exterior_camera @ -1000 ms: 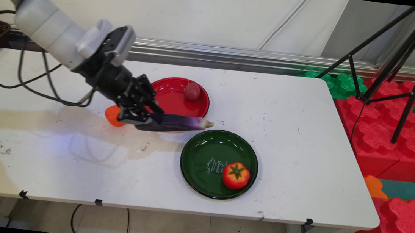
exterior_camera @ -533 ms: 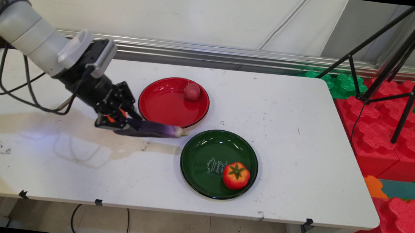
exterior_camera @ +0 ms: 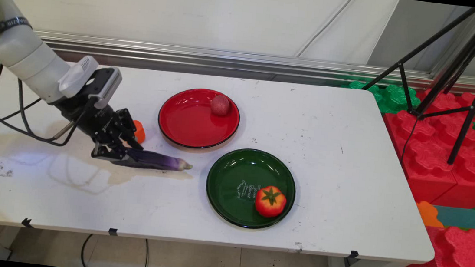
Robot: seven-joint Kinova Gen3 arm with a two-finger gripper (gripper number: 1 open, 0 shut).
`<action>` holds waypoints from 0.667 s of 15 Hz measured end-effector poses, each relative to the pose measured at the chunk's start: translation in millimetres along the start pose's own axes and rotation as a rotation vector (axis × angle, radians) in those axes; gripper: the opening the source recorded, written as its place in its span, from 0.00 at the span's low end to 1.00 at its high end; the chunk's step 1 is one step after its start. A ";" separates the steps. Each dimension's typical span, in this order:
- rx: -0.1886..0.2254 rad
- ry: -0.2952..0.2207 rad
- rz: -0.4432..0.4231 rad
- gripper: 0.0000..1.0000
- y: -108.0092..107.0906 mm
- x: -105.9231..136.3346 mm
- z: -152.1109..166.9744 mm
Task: Place the picked object on the table
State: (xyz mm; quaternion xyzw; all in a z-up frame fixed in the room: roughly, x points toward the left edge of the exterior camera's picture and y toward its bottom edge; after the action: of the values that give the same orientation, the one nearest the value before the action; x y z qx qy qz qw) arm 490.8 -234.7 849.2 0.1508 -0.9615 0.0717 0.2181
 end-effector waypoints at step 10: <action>0.000 -0.036 -0.048 1.00 -5.7 -28.0 13.4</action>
State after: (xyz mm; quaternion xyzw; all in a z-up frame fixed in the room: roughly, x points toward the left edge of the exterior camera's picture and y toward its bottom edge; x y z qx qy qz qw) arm 511.3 -235.6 825.3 0.1751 -0.9614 0.0636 0.2026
